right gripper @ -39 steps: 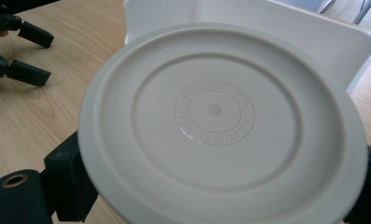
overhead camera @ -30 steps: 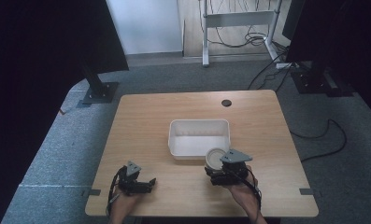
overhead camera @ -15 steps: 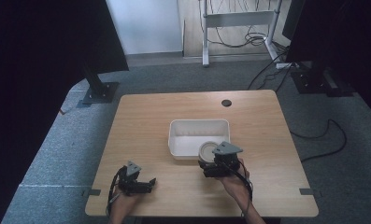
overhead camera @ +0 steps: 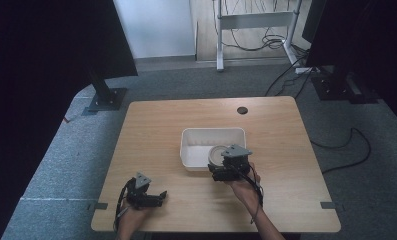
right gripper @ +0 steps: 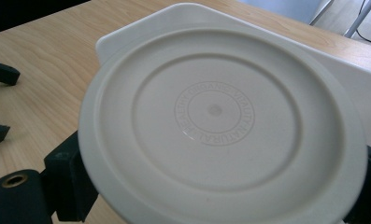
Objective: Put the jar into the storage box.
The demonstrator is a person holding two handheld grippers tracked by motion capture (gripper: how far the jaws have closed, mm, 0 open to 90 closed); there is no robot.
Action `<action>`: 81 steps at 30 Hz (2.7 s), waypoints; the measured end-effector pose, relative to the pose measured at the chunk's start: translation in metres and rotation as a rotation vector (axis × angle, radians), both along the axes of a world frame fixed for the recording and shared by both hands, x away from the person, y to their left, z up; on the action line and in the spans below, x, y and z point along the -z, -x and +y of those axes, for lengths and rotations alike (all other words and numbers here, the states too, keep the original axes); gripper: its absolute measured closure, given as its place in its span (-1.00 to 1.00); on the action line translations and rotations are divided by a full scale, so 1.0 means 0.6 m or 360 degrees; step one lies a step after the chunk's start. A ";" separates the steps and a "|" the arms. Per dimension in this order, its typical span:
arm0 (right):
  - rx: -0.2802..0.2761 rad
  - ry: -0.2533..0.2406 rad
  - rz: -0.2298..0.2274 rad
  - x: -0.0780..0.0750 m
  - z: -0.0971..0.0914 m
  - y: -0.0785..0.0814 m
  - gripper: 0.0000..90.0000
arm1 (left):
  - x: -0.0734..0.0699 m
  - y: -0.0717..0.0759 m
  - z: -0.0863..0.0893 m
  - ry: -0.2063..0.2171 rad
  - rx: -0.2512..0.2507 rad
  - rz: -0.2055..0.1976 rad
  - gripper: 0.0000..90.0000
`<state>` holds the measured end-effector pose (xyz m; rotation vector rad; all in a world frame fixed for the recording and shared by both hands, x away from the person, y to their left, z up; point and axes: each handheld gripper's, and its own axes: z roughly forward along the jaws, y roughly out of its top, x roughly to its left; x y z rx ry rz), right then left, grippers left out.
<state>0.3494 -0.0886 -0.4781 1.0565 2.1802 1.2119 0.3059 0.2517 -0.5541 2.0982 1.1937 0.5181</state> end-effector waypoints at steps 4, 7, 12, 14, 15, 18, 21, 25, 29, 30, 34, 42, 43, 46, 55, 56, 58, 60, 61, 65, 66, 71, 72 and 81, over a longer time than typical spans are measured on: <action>0.0008 0.0003 -0.0004 0.001 0.008 -0.009 -0.79 | 0.000 0.000 0.000 -0.0001 0.0000 -0.0001 -0.94; 0.0009 0.0005 -0.0007 0.000 0.014 -0.015 -0.79 | 0.000 0.000 0.000 -0.0001 0.0001 -0.0001 -0.94; 0.0008 0.0003 -0.0013 0.000 0.026 -0.024 -0.79 | 0.000 0.000 0.000 -0.0001 0.0000 -0.0001 -0.94; 0.0012 0.0001 -0.0013 0.001 0.030 -0.028 -0.79 | 0.000 0.000 0.000 -0.0001 0.0000 -0.0001 -0.94; 0.0015 0.0007 -0.0016 0.002 0.031 -0.030 -0.79 | 0.000 0.000 0.000 -0.0006 0.0004 0.0001 -0.94; 0.0030 0.0005 -0.0009 0.004 0.036 -0.037 -0.79 | 0.000 0.000 0.000 -0.0005 0.0003 0.0002 -0.94; 0.0045 0.0010 -0.0011 0.005 0.040 -0.044 -0.79 | 0.000 0.000 0.000 0.0001 -0.0002 -0.0001 -0.94; 0.0067 0.0017 -0.0012 0.006 0.046 -0.052 -0.79 | 0.000 0.000 0.000 0.0001 -0.0001 -0.0001 -0.94; 0.0086 0.0023 -0.0009 0.011 0.051 -0.061 -0.79 | 0.000 0.000 0.000 0.0000 0.0000 0.0000 -0.94; 0.0089 0.0025 -0.0008 0.012 0.052 -0.063 -0.79 | 0.000 0.000 0.000 -0.0005 0.0003 0.0002 -0.94; 0.0094 0.0025 0.0004 0.019 0.060 -0.070 -0.79 | 0.000 0.000 0.000 -0.0005 0.0003 0.0002 -0.94; 0.0130 0.0059 0.0021 0.039 0.070 -0.081 -0.79 | 0.000 0.000 0.000 -0.0005 0.0003 0.0003 -0.94; 0.0136 0.0058 0.0026 0.042 0.071 -0.082 -0.79 | 0.000 0.000 0.000 -0.0006 0.0003 0.0004 -0.94; 0.0144 0.0069 0.0031 0.048 0.072 -0.085 -0.79 | -0.001 0.000 0.000 -0.0007 0.0003 0.0005 -0.94; 0.0170 0.0097 0.0062 0.069 0.079 -0.091 -0.79 | -0.001 0.000 0.000 -0.0007 0.0004 0.0006 -0.94; 0.0173 0.0097 0.0070 0.071 0.080 -0.091 -0.79 | -0.001 0.000 0.000 -0.0007 0.0004 0.0006 -0.95; 0.0176 0.0100 0.0080 0.075 0.080 -0.092 -0.79 | 0.000 0.000 0.000 -0.0004 0.0004 0.0003 -0.95; 0.0185 0.0088 0.0084 0.077 0.079 -0.093 -0.79 | 0.000 0.000 0.000 -0.0004 0.0004 0.0003 -0.95; 0.0185 0.0087 0.0090 0.077 0.079 -0.093 -0.79 | 0.000 0.000 0.000 -0.0004 0.0004 0.0003 -0.95; 0.0192 0.0079 0.0105 0.077 0.079 -0.094 -0.79 | 0.000 0.000 0.000 -0.0004 0.0004 0.0003 -0.95; 0.0196 0.0068 0.0116 0.077 0.078 -0.095 -0.79 | 0.000 0.000 0.000 -0.0004 0.0004 0.0003 -0.95; 0.0185 0.0070 0.0140 0.075 0.076 -0.097 -0.79 | 0.000 0.000 0.000 -0.0007 0.0004 0.0006 -0.95; 0.0180 0.0069 0.0141 0.075 0.076 -0.097 -0.79 | -0.001 0.000 0.000 -0.0007 0.0005 0.0006 -0.95; 0.0128 0.0079 0.0080 0.065 0.077 -0.094 -0.93 | 0.000 0.000 0.000 -0.0006 0.0004 0.0004 -0.95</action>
